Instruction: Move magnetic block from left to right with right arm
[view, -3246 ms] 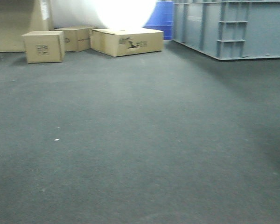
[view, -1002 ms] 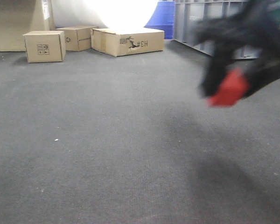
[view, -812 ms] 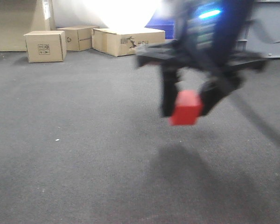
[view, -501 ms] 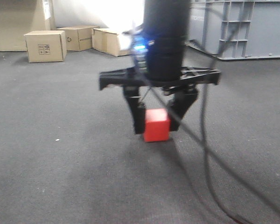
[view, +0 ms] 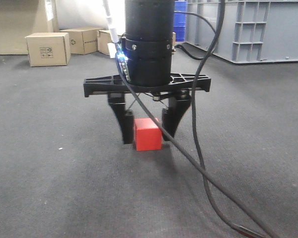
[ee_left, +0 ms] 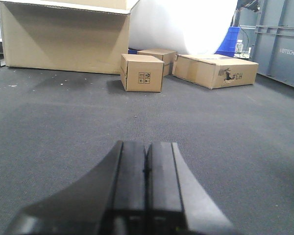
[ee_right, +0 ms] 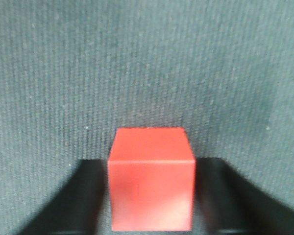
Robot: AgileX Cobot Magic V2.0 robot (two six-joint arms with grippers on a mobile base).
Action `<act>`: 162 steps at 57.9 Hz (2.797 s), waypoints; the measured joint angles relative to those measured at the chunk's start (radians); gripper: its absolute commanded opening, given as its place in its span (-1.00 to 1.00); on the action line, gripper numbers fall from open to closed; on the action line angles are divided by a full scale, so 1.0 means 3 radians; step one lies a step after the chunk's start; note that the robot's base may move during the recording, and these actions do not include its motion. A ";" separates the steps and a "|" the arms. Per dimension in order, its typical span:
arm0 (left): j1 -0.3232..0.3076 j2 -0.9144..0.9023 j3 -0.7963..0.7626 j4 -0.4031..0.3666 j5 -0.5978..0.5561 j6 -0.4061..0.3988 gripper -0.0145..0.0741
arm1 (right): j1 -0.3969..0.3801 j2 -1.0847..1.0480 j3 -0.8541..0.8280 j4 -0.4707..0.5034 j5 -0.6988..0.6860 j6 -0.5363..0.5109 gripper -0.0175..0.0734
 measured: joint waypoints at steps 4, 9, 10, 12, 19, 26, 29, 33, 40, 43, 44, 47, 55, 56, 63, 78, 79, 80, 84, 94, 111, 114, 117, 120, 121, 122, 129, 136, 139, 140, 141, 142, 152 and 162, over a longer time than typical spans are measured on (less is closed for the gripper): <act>0.0000 0.0000 0.0000 0.0000 0.0000 0.0000 -0.96 | 0.0000 -0.0020 0.0000 0.0024 0.0000 0.0000 0.70; 0.0000 0.0000 0.0000 0.0000 0.0000 0.0000 -0.96 | 0.0000 -0.0078 0.0000 0.0031 0.0000 0.0000 0.70; 0.0000 0.0000 0.0000 0.0000 0.0000 0.0000 -0.96 | 0.0000 -0.0092 0.0000 0.0031 0.0000 0.0000 0.70; 0.0000 0.0000 0.0000 0.0000 0.0000 0.0000 -0.96 | -0.0006 -0.0131 0.0000 0.0031 0.0000 0.0000 0.70; 0.0000 0.0000 0.0000 0.0000 0.0000 0.0000 -0.96 | -0.0039 -0.0297 0.0007 0.0000 -0.0006 -0.0066 0.70; 0.0000 0.0000 0.0000 0.0000 0.0000 0.0000 -0.96 | -0.0083 -0.0525 0.0083 -0.0113 -0.0014 -0.0250 0.69; 0.0000 0.0000 0.0000 0.0000 0.0000 0.0000 -0.96 | -0.0114 -0.0644 0.0171 -0.0167 -0.0062 -0.0352 0.67; 0.0000 0.0000 0.0000 0.0000 0.0000 0.0000 -0.96 | -0.0161 -0.0819 0.0319 -0.0206 -0.0144 -0.0483 0.58; 0.0000 0.0000 0.0000 0.0000 0.0000 0.0000 -0.96 | -0.0291 -0.1184 0.0697 -0.0240 -0.0358 -0.0732 0.18; 0.0000 0.0000 0.0000 0.0000 0.0000 0.0000 -0.96 | -0.0367 -0.1362 0.0900 -0.0249 -0.0458 -0.0827 -0.04; 0.0000 0.0000 0.0000 0.0000 0.0000 0.0000 -0.96 | -0.0390 -0.1415 0.0963 -0.0255 -0.0484 -0.0854 -0.10; 0.0000 0.0000 0.0000 0.0000 0.0000 0.0000 -0.96 | -0.0485 -0.1604 0.1189 -0.0256 -0.0587 -0.0932 -0.31; 0.0000 0.0000 0.0000 0.0000 0.0000 0.0000 -0.96 | -0.0831 -0.2141 0.1830 -0.0256 -0.0943 -0.1070 -0.56; 0.0000 0.0000 0.0000 0.0000 0.0000 0.0000 -0.96 | -0.0876 -0.2199 0.1897 -0.0256 -0.0991 -0.1087 -0.56; 0.0000 0.0000 0.0000 0.0000 0.0000 0.0000 -0.96 | -0.1277 -0.2692 0.2416 -0.0182 -0.1428 -0.1331 -0.56; 0.0000 0.0000 0.0000 0.0000 0.0000 0.0000 -0.96 | -0.1973 -0.3566 0.3442 0.0167 -0.2367 -0.1957 -0.56; 0.0000 0.0000 0.0000 0.0000 0.0000 0.0000 -0.96 | -0.2013 -0.3633 0.3524 0.0170 -0.2450 -0.1970 -0.56; 0.0000 0.0000 0.0000 0.0000 0.0000 0.0000 -0.96 | -0.2036 -0.3678 0.3579 0.0177 -0.2505 -0.1971 -0.56; 0.0000 0.0000 0.0000 0.0000 0.0000 0.0000 -0.96 | -0.2131 -0.3908 0.3822 0.0185 -0.2762 -0.1987 -0.56; 0.0000 0.0000 0.0000 0.0000 0.0000 0.0000 -0.96 | -0.2203 -0.4501 0.4433 0.0189 -0.3362 -0.2003 -0.56; 0.0000 0.0000 0.0000 0.0000 0.0000 0.0000 -0.96 | -0.2203 -0.5586 0.4939 0.0192 -0.3473 -0.2005 -0.56; 0.0000 0.0000 0.0000 0.0000 0.0000 0.0000 -0.96 | -0.2203 -0.5762 0.4954 0.0192 -0.3473 -0.2005 -0.56; 0.0000 0.0000 0.0000 0.0000 0.0000 0.0000 -0.96 | -0.2203 -0.5859 0.4956 0.0192 -0.3481 -0.2005 -0.56; 0.0000 0.0000 0.0000 0.0000 0.0000 0.0000 -0.96 | -0.2203 -0.5921 0.4956 0.0192 -0.3496 -0.2005 -0.56; 0.0000 0.0000 0.0000 0.0000 0.0000 0.0000 -0.96 | -0.2203 -0.5937 0.4956 0.0192 -0.3496 -0.2005 -0.56; 0.0000 0.0000 0.0000 0.0000 0.0000 0.0000 -0.96 | -0.2203 -0.5946 0.4956 0.0192 -0.3502 -0.2005 -0.56; 0.0000 0.0000 0.0000 0.0000 0.0000 0.0000 -0.96 | -0.2203 -0.5958 0.4956 0.0192 -0.3501 -0.2005 -0.56; 0.0000 0.0000 0.0000 0.0000 0.0000 0.0000 -0.96 | -0.2203 -0.5972 0.4972 0.0197 -0.3509 -0.2005 -0.56; 0.0000 0.0000 0.0000 0.0000 0.0000 0.0000 -0.96 | -0.2203 -0.6014 0.5008 0.0197 -0.3529 -0.2005 -0.56; 0.0000 0.0000 0.0000 0.0000 0.0000 0.0000 -0.96 | -0.2203 -0.6030 0.5029 0.0197 -0.3547 -0.2005 -0.56; 0.0000 0.0000 0.0000 0.0000 0.0000 0.0000 -0.96 | -0.2203 -0.6058 0.5054 0.0197 -0.3556 -0.2005 -0.56; 0.0000 0.0000 0.0000 0.0000 0.0000 0.0000 -0.96 | -0.2203 -0.6080 0.5073 0.0197 -0.3574 -0.2005 -0.56; 0.0000 0.0000 0.0000 0.0000 0.0000 0.0000 -0.96 | -0.2203 -0.6541 0.5447 0.0197 -0.3689 -0.2005 -0.56; 0.0000 0.0000 0.0000 0.0000 0.0000 0.0000 -0.96 | -0.2203 -0.6864 0.5727 0.0197 -0.3697 -0.2005 -0.56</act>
